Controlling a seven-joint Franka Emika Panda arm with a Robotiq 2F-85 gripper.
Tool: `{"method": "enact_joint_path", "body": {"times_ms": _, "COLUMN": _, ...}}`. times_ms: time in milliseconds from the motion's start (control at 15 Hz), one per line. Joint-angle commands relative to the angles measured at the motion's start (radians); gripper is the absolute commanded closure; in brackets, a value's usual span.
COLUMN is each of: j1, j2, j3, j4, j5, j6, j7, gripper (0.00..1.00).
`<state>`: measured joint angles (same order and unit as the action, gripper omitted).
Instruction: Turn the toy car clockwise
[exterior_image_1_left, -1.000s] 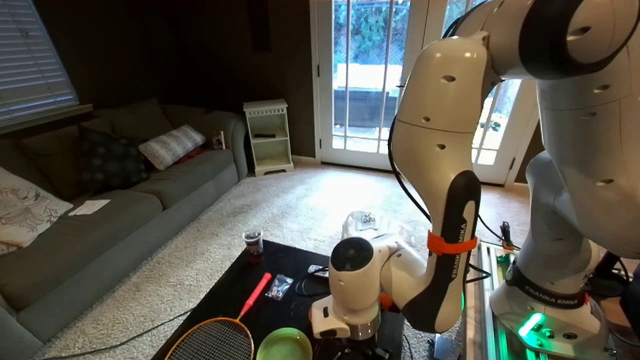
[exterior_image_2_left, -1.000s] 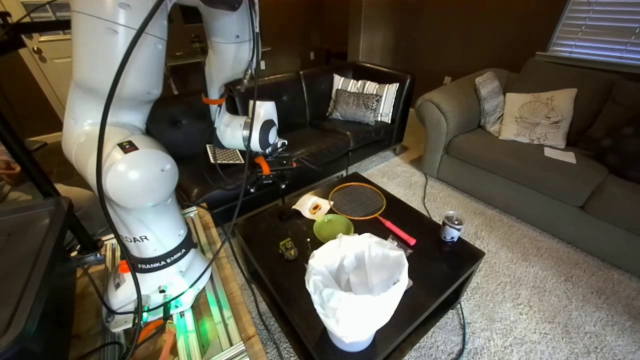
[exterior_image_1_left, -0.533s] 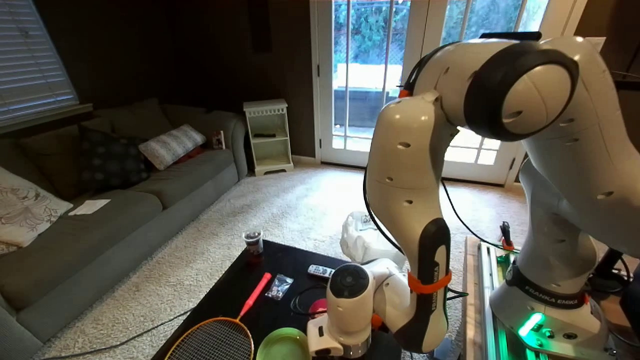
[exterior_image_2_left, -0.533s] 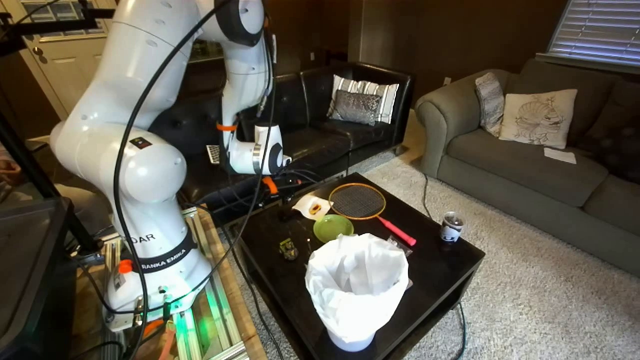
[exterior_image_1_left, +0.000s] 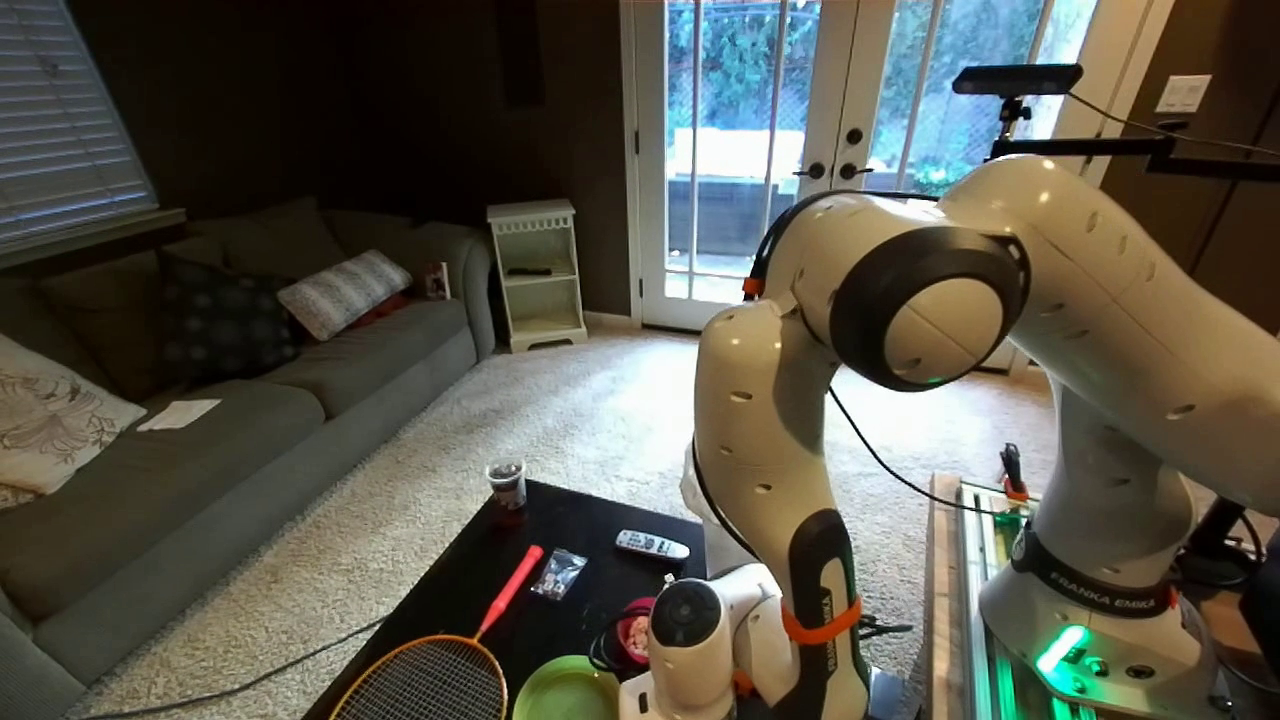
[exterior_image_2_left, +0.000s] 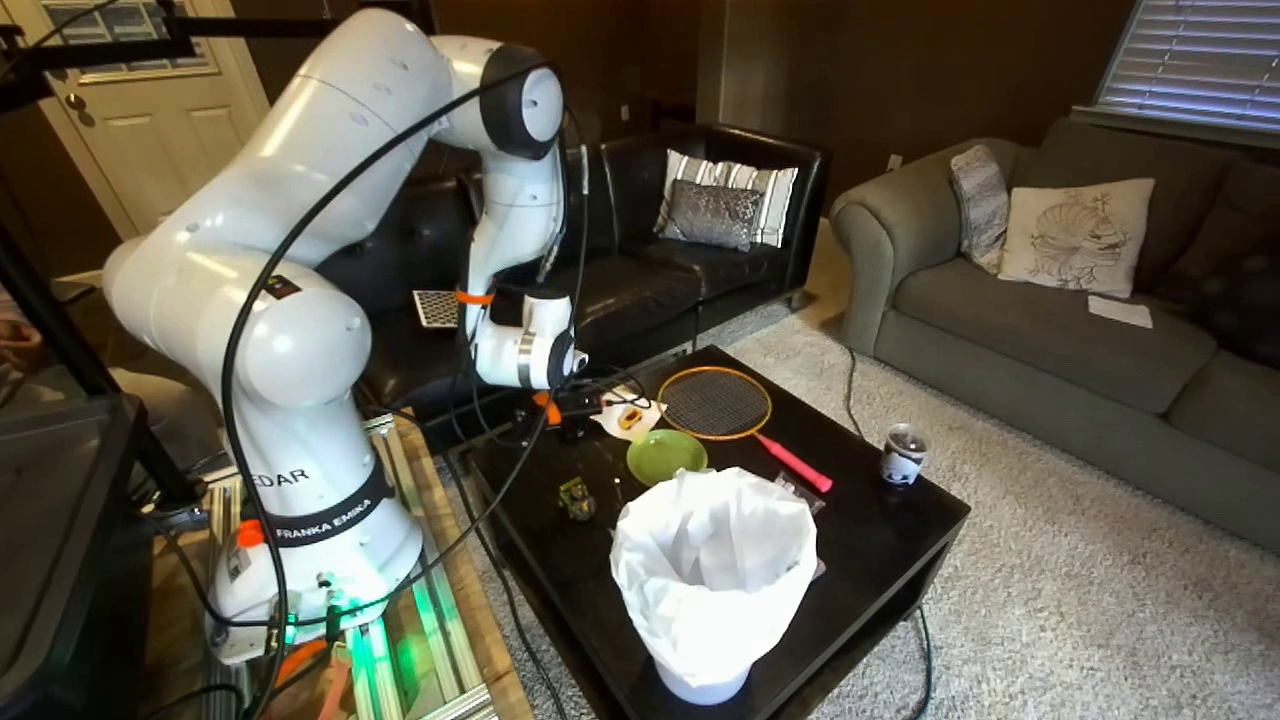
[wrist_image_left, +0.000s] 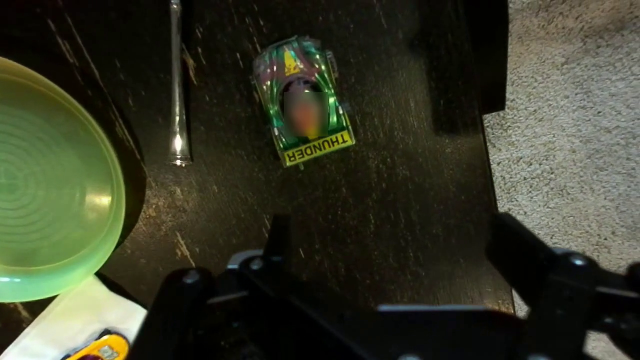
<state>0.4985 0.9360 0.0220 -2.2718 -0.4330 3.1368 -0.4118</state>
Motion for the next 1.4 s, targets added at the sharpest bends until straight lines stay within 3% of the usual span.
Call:
{"method": "enact_joint_path", "body": {"times_ms": 0, "j1": -0.012, "j2": 0.015, "j3": 0.007, "j4": 0.014, "j5": -0.02, "j6": -0.004, "j7": 0.007, "gripper": 0.0}}
{"method": "enact_joint_path", "body": {"times_ms": 333, "j1": -0.011, "j2": 0.049, "j3": -0.002, "j4": 0.044, "j5": -0.016, "j6": -0.007, "j7": 0.008, "gripper": 0.0}}
{"method": "enact_joint_path", "body": {"times_ms": 1333, "j1": -0.126, "j2": 0.264, "j3": 0.013, "j4": 0.174, "j5": -0.024, "j6": 0.104, "j7": -0.028, "gripper": 0.0}}
